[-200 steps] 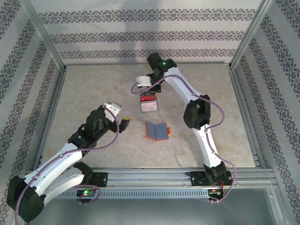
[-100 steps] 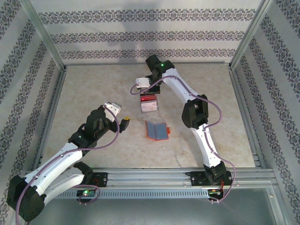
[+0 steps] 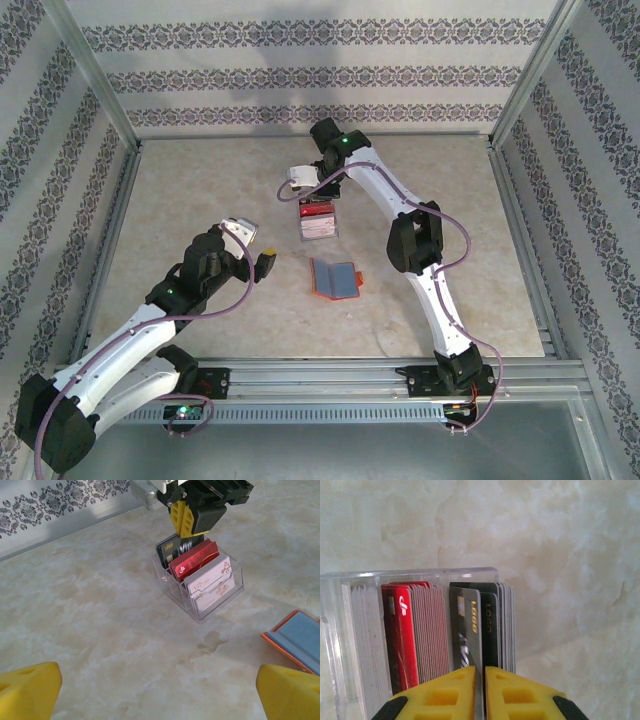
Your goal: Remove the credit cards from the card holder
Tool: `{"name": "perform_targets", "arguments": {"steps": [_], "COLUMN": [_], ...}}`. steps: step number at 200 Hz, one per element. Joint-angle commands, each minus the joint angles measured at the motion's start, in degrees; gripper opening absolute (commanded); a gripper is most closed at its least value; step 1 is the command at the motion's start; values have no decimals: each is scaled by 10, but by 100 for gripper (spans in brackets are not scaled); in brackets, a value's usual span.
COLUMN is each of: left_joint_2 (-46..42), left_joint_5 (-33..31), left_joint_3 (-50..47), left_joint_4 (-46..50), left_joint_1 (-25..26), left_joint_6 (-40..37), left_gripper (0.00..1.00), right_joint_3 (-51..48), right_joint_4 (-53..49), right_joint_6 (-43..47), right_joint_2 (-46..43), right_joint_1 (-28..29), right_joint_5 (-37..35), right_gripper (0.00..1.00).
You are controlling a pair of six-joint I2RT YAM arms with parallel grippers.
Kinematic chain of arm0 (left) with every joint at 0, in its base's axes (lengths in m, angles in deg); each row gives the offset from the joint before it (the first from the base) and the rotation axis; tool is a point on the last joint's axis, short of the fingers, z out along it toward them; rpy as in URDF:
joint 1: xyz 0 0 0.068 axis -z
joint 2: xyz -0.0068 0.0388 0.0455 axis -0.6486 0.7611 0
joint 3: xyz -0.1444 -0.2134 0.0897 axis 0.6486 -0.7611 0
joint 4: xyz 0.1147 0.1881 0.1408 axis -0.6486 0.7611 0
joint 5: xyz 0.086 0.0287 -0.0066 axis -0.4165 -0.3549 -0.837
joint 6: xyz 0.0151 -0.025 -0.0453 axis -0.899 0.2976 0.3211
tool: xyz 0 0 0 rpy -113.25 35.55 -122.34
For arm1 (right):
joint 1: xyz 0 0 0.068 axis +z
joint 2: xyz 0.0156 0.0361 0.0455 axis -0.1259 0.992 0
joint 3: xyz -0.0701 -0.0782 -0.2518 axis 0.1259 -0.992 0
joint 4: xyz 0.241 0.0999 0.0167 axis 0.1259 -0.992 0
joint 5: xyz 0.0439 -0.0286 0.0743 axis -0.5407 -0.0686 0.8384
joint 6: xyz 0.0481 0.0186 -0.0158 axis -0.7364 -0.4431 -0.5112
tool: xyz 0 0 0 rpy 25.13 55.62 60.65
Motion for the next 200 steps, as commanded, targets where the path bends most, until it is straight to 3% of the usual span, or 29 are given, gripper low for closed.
{"name": "perform_targets", "arguments": {"steps": [1, 94, 112, 155, 200], "left_joint_2": [1, 0, -2, -16, -39], "left_joint_5": [8, 13, 14, 1, -32], "left_joint_3": [6, 0, -2, 2, 5], "left_joint_4": [-26, -34, -40, -31, -21], "left_joint_1": [-7, -8, -9, -14, -18], "left_joint_6": [8, 20, 25, 22, 28], "left_gripper": [100, 100, 100, 100, 100], "right_joint_3": [15, 2, -4, -25, -142], "right_joint_4": [6, 6, 7, 12, 77], "right_joint_6": [-8, -31, -43, -111, -214], "right_joint_2": [-5, -60, -79, -142, -261], "right_joint_1": [-2, 2, 5, 10, 21], "right_joint_5": [9, 23, 17, 2, -71], "right_gripper": [16, 19, 24, 28, 37]}}
